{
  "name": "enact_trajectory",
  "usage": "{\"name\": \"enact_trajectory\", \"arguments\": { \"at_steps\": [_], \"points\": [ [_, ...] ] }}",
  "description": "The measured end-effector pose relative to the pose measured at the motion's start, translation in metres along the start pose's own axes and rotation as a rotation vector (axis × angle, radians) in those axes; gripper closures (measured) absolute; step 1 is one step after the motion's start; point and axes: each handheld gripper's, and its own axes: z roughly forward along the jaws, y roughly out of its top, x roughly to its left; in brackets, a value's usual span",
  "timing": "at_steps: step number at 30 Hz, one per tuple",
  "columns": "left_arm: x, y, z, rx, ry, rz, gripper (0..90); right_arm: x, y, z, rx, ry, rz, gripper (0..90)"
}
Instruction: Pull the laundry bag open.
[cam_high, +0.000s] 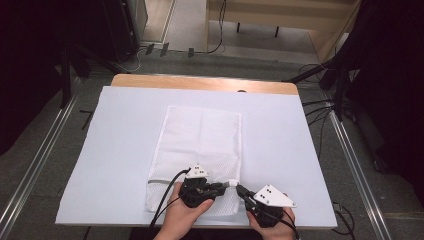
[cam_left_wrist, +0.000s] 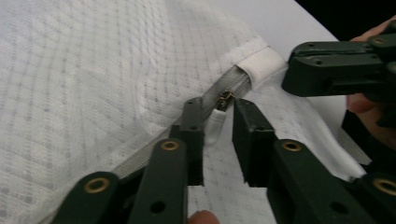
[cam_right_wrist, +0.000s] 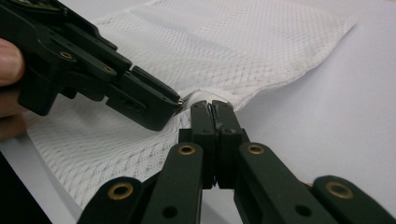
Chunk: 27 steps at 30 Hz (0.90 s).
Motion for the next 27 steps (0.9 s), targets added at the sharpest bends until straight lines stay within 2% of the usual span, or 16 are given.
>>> {"name": "enact_trajectory", "arguments": {
  "at_steps": [3, 9, 13, 19, 24, 27],
  "points": [
    [-0.002, 0.002, -0.004, -0.008, -0.020, 0.009, 83.2, 0.001, -0.001, 0.002, 0.013, -0.006, -0.001, 90.0],
    [-0.001, 0.003, -0.007, -0.017, -0.046, -0.003, 84.0, 0.000, -0.001, 0.002, 0.004, -0.015, -0.003, 90.0],
    [-0.001, 0.003, -0.009, -0.017, -0.011, 0.006, 86.8, 0.000, -0.001, 0.002, 0.006, -0.021, -0.007, 90.0],
    [0.001, 0.004, -0.011, -0.010, -0.008, 0.011, 88.3, 0.004, 0.000, 0.002, 0.015, -0.034, -0.027, 90.0],
    [0.002, 0.003, -0.013, -0.008, -0.008, 0.017, 88.4, 0.003, 0.001, 0.001, 0.021, -0.036, -0.020, 90.0],
    [0.003, 0.003, -0.014, -0.002, 0.006, 0.031, 88.4, 0.003, 0.002, 0.000, 0.024, -0.046, -0.026, 90.0]
  ]
}}
